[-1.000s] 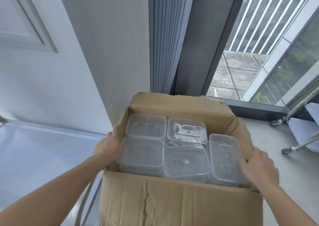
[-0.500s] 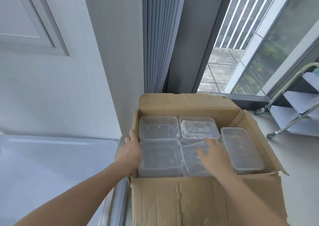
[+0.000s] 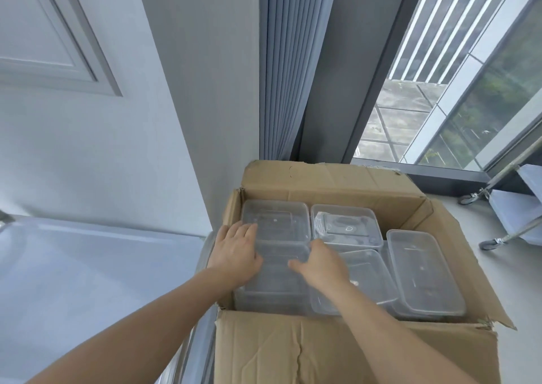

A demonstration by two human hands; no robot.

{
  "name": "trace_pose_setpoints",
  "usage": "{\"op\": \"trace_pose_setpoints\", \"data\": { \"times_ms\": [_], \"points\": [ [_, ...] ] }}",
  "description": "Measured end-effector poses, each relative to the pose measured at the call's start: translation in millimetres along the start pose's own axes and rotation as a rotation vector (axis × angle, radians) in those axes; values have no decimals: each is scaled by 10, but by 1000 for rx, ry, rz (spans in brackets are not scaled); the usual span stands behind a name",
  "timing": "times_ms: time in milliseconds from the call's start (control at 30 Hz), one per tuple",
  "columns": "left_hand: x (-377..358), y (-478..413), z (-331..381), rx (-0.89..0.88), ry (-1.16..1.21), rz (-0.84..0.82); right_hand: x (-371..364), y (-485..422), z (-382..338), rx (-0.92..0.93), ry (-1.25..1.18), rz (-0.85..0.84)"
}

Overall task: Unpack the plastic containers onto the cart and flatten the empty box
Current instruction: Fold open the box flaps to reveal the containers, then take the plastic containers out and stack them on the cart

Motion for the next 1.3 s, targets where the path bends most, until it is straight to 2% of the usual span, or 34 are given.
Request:
{"op": "trace_pose_setpoints", "data": {
  "times_ms": [100, 200, 367, 500, 567, 633, 733, 800, 867, 933, 1000, 1067, 1167, 1300],
  "points": [
    [-54, 7, -29, 16, 27, -16, -57, -76, 33, -33, -96, -34],
    [-39, 23, -49, 38, 84, 8, -106, -129, 119, -80, -296, -63],
    [-22, 26, -38, 57, 131, 3, -149, -203, 216, -103, -497, -38],
    [-58, 14, -52, 81, 166, 1, -155, -251, 237, -101, -692, -152],
    [-30, 8, -70, 117, 287, 32, -83, -235, 246, -96, -813, -231],
    [79, 33, -112, 183, 468, 145, 53, -243, 286, -81, -877, -250],
    [312, 115, -213, 292, 661, 403, 356, -289, 309, -55, -1025, -212],
    [444, 145, -217, 329, 798, 502, 531, -346, 330, -70, -1130, -148],
    [506, 124, -160, 367, 1009, 486, 630, -366, 277, -80, -1253, -102],
    [490, 46, -33, 377, 1316, 365, 617, -337, 130, -62, -1341, -112],
    [442, -32, 91, 359, 1555, 220, 514, -285, -40, -39, -1362, -147],
    [394, -87, 123, 339, 1656, 156, 421, -251, -164, -20, -1355, -159],
    [343, -104, 18, 358, 1669, 154, 350, -229, -235, 5, -1239, -181],
    [304, -93, -149, 474, 1753, 166, 347, -281, -275, 76, -916, -183]
  ]
}}
Point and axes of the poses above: each hand's wrist, its own y-axis away from the middle knuckle, its own x-axis out of the back of the hand, z = x × y, the point moved 6 cm from there along -y, towards the middle knuckle
